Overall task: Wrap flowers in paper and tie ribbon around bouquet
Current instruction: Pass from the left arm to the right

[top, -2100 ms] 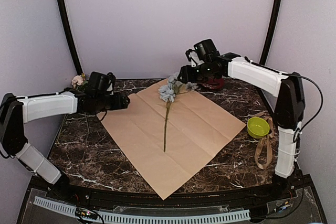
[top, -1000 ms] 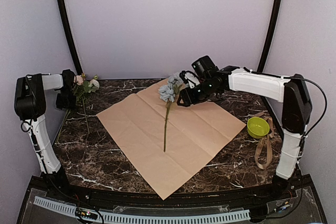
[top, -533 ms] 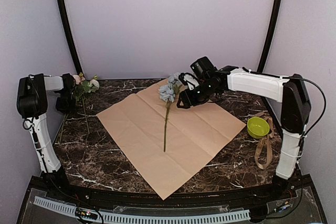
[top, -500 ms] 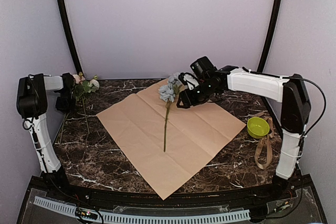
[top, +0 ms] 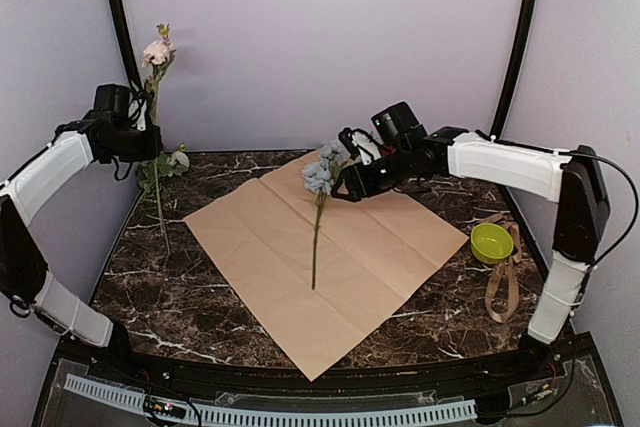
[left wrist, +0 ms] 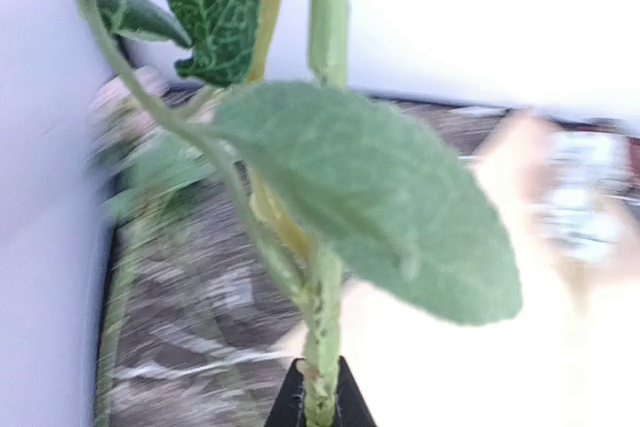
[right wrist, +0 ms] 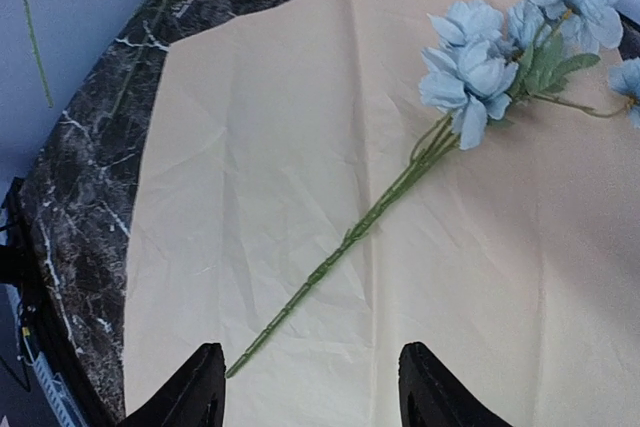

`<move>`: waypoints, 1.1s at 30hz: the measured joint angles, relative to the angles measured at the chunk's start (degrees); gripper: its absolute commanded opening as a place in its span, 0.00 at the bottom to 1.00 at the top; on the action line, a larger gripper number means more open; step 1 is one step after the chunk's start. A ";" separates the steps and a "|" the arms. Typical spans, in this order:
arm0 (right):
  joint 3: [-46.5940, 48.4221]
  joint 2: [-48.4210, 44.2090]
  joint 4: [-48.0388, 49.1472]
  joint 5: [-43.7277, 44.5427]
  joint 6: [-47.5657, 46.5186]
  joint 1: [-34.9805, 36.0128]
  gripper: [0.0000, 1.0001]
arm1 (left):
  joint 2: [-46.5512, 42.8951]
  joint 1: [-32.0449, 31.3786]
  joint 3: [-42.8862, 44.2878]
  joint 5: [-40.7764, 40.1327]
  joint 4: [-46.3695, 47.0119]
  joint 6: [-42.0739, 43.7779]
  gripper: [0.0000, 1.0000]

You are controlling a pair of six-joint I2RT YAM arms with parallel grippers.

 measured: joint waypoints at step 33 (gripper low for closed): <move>-8.87 -4.87 60.41 -26.49 28.46 5.75 0.00 | -2.64 -42.93 -10.08 34.23 33.35 -13.81 0.00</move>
